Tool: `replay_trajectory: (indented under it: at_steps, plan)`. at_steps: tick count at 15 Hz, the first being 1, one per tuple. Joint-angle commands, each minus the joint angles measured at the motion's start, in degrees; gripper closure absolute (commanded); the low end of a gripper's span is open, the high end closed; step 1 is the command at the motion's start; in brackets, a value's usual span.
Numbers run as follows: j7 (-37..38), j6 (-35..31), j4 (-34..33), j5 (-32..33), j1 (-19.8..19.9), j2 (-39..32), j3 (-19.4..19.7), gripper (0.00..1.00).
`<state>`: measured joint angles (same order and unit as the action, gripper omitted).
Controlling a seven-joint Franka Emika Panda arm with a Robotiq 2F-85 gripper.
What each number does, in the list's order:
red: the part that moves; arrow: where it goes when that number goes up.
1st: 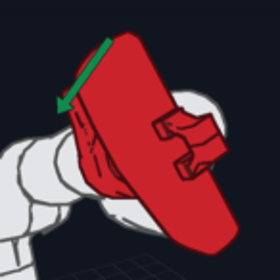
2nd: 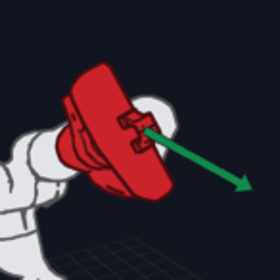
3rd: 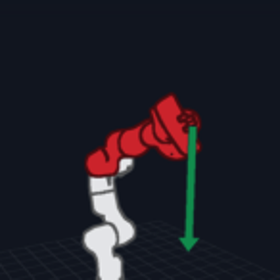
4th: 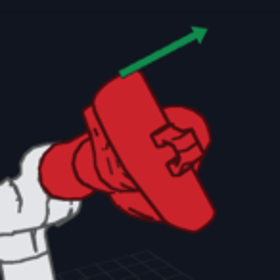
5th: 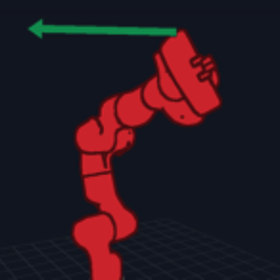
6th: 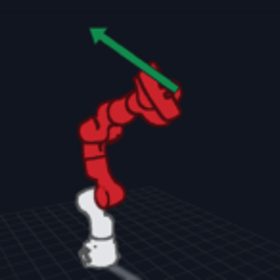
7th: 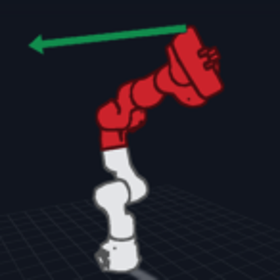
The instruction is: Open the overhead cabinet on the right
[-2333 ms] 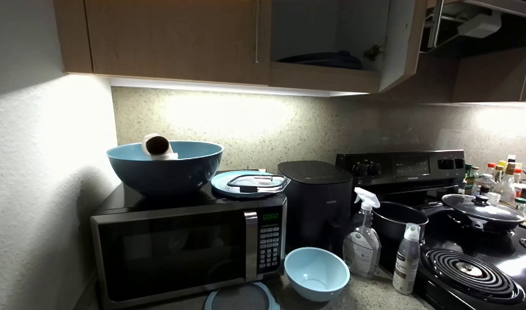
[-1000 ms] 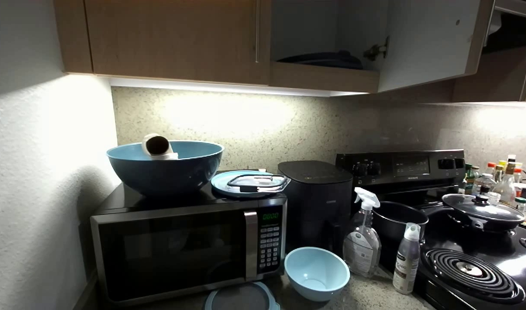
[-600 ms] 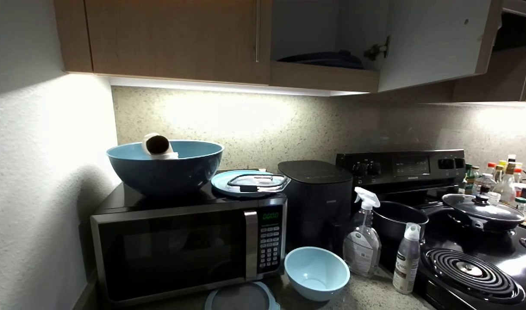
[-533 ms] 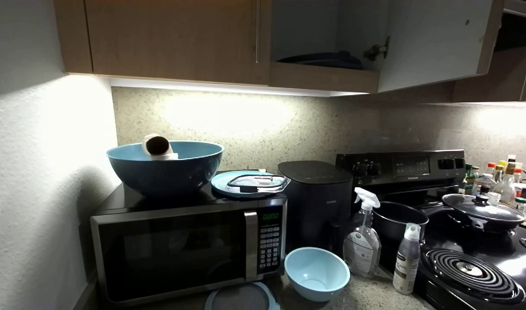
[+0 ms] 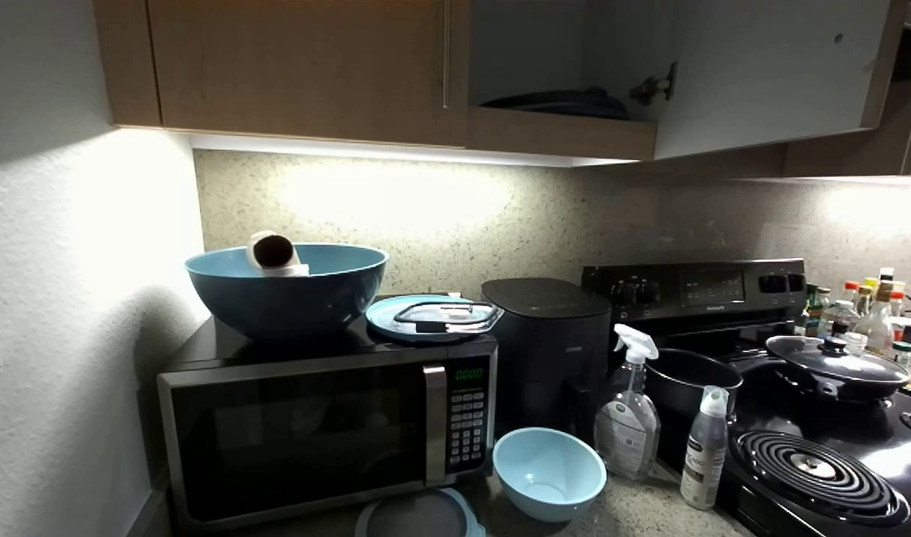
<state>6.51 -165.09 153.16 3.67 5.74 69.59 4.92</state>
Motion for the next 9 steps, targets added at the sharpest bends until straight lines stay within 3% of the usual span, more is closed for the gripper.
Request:
replay_trajectory:
  at_steps: [1,9]
  plan:
    - [-4.3,3.0,3.6,-0.6,5.0,2.5,6.8,0.94]
    - [-16.9,7.0,-2.8,-1.9,-5.6,1.8,20.9,0.94]
